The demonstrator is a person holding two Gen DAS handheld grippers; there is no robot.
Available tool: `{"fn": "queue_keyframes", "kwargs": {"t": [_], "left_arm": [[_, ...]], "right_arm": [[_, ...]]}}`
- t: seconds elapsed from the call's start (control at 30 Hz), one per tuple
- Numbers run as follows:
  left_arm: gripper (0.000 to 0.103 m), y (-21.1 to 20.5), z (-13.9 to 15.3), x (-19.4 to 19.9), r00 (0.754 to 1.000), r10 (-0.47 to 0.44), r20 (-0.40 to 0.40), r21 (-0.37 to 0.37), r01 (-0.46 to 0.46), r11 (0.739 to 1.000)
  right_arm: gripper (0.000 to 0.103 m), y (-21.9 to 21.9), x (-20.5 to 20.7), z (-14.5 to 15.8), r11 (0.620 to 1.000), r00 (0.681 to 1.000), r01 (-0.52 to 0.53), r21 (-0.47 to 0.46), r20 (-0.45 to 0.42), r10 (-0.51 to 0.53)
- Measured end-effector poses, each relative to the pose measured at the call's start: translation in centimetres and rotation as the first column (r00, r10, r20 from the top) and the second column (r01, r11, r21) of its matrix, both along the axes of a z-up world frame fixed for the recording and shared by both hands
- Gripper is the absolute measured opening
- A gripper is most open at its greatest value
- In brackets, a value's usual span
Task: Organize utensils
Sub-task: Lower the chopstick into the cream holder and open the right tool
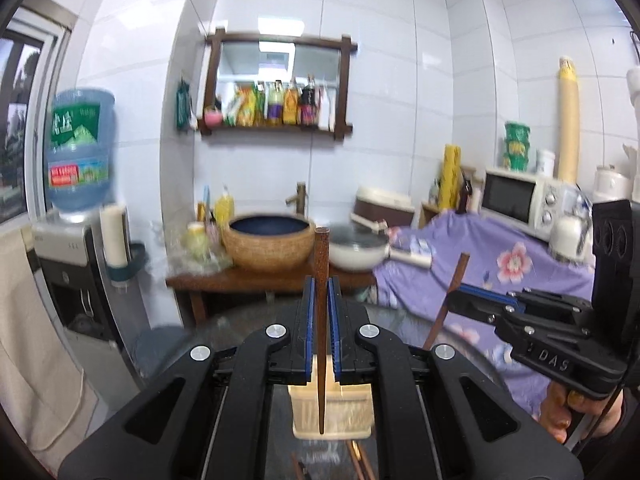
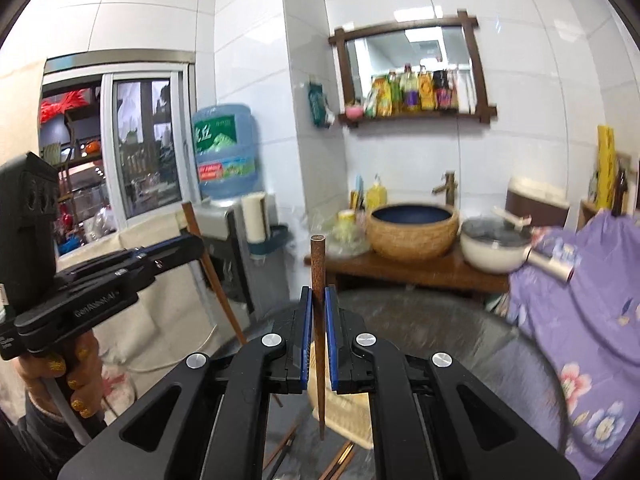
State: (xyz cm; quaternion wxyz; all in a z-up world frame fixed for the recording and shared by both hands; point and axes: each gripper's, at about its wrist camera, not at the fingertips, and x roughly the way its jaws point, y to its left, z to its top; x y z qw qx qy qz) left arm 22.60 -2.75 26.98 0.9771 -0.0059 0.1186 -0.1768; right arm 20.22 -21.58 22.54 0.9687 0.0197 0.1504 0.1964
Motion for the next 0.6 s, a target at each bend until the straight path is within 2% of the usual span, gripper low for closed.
{"fn": "queue_keyframes", "kwargs": {"t": [0.13, 0.27, 0.43, 0.6], "left_arm": [[0.007, -0.9, 2.0, 2.1, 1.000, 0.027, 0.011, -0.001, -0.027, 1.000], [0.007, -2.2, 2.2, 4.9, 0.998, 0.067, 0.010, -0.009, -0.067, 0.998], [0.007, -3.4, 0.2, 8.3, 0.996, 0.084, -0.035, -0.028, -0.085, 0.996], [0.007, -3.8, -3.4, 10.9, 0.989, 0.116, -0.087, -0.035, -0.119, 0.992]], "right_arm": [[0.007, -0.5, 1.5, 2.2, 0.999, 0.998, 0.043, 0.005, 0.046, -0.043], [0.007, -0.7, 3.4, 2.7, 0.995, 0.993, 0.095, -0.011, 0.074, -0.094], [0.007, -1.2, 5.9, 1.0, 0.991, 0.989, 0.136, -0.021, 0.061, -0.134], [0.007, -1.5, 7.7, -2.1, 0.988, 0.988, 0.152, -0.025, 0.014, -0.151]]}}
